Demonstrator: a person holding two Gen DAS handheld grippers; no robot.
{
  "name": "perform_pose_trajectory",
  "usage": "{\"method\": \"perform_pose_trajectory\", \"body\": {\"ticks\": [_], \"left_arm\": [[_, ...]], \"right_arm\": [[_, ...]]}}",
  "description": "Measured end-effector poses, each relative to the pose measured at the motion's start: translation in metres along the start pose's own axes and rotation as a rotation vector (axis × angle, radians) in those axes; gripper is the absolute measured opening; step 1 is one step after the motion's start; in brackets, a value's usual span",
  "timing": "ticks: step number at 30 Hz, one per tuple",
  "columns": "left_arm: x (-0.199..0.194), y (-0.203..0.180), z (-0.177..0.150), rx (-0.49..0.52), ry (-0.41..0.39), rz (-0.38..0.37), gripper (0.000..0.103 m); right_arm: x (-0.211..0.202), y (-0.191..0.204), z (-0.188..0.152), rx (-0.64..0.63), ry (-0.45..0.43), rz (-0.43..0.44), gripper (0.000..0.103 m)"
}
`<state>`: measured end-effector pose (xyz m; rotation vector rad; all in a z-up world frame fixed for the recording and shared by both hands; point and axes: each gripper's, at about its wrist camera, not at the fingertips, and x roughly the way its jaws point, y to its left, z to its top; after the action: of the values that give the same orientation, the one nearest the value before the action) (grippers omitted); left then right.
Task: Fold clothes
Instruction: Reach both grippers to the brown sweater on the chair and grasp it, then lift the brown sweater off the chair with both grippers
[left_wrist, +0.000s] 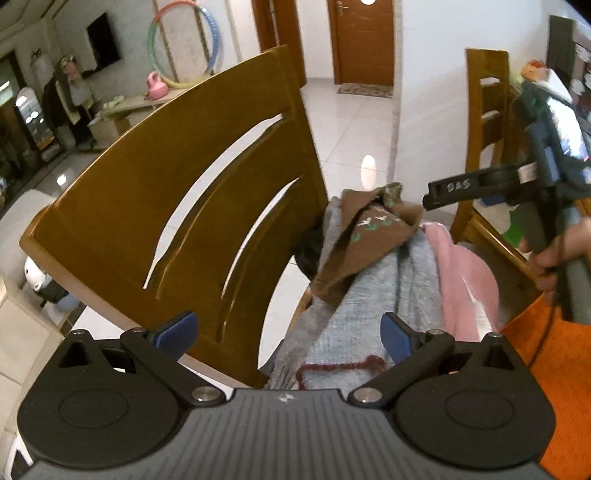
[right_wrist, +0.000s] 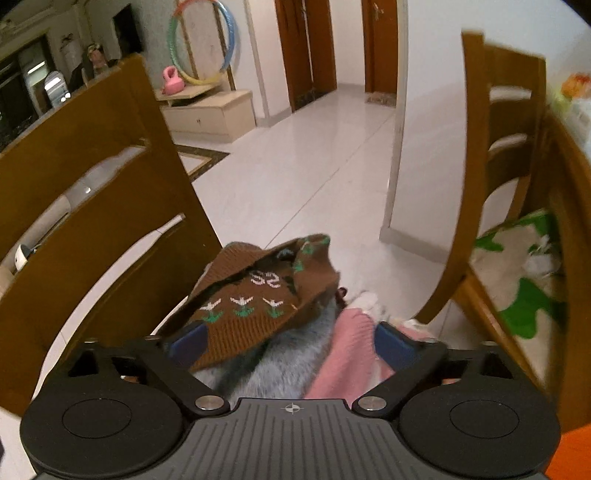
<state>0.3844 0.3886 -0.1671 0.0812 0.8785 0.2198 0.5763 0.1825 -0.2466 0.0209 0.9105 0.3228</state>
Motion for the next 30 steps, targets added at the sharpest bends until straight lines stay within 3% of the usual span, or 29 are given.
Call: {"method": "perform_pose_trajectory", "body": {"ticks": [4,8,13,14,15,16,22,27,30], "left_arm": [[0.009,0.008,-0.003,-0.012,0.001,0.013,0.103],[0.013,0.013,-0.006,-0.009,0.006,0.026,0.103],[0.016,0.017,-0.010,-0.012,0.004,0.027,0.103],[0.016,0.017,-0.011,-0.010,0.004,0.026,0.103],[0.015,0.017,-0.012,-0.007,0.006,0.026,0.103],[0.015,0.017,-0.013,-0.004,0.008,0.025,0.103],[0.005,0.021,-0.016,0.006,0.006,0.016,0.103],[0.003,0.022,-0.015,0.019,0.005,-0.005,0.103],[0.003,0.020,-0.012,0.030,-0.003,-0.019,0.103]], "right_arm": [[0.042,0.000,0.003,0.054,0.047,0.006,0.076],[0.074,-0.003,0.007,0.115,0.104,-0.001,0.054],[0.099,-0.009,0.011,0.188,0.161,0.001,0.037],[0.103,-0.010,0.011,0.203,0.172,0.006,0.028],[0.106,-0.012,0.012,0.221,0.184,0.011,0.013],[0.107,-0.015,0.013,0.243,0.188,0.018,0.006],[0.075,-0.039,0.024,0.403,0.123,0.177,0.005],[0.009,-0.045,0.045,0.469,0.030,0.339,0.004],[-0.033,-0.041,0.056,0.458,-0.010,0.378,0.004]]}}
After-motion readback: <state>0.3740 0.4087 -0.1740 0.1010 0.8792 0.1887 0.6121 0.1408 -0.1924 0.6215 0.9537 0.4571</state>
